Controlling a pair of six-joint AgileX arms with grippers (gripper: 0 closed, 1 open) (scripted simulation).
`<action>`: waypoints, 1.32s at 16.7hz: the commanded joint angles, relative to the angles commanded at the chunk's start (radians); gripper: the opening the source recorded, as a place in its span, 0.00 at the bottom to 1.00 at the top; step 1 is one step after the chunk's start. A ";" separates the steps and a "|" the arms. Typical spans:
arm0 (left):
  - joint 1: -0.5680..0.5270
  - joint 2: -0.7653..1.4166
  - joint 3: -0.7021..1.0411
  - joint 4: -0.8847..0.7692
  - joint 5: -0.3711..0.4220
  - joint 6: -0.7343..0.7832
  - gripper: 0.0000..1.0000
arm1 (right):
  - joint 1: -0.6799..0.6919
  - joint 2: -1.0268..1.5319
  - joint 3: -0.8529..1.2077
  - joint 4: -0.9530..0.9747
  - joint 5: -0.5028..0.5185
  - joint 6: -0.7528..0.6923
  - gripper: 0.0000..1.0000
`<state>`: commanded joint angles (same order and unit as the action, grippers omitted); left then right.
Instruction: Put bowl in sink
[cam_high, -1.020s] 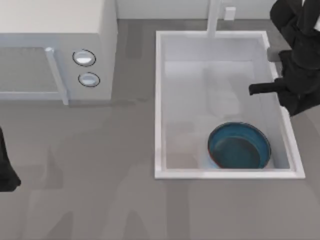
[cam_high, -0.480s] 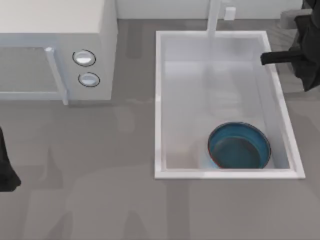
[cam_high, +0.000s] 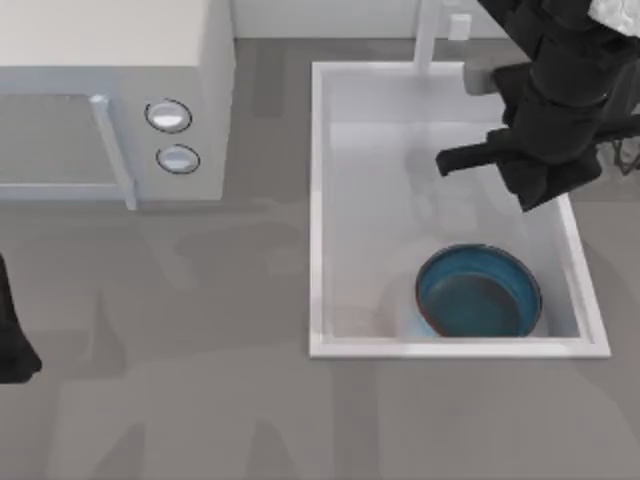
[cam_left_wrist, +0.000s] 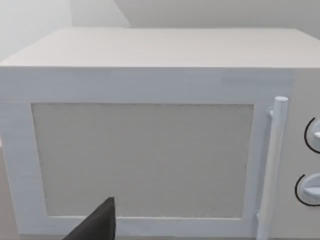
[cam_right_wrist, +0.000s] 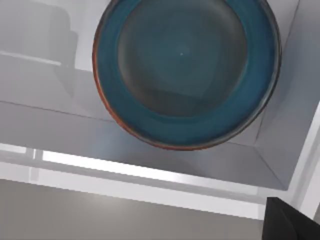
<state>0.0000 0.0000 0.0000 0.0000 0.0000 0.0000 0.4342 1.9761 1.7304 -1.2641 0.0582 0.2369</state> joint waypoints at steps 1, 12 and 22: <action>0.000 0.000 0.000 0.000 0.000 0.000 1.00 | 0.056 -0.001 -0.022 0.031 -0.017 -0.006 0.00; 0.000 0.000 0.000 0.000 0.000 0.000 1.00 | 0.767 -0.081 -0.344 0.604 -0.185 -0.085 0.00; 0.000 0.000 0.000 0.000 0.000 0.000 1.00 | 0.893 -0.287 -0.591 1.347 -0.020 -0.139 0.00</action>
<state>0.0000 0.0000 0.0000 0.0000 0.0000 0.0000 1.3273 1.6895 1.1392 0.0828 0.0377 0.0979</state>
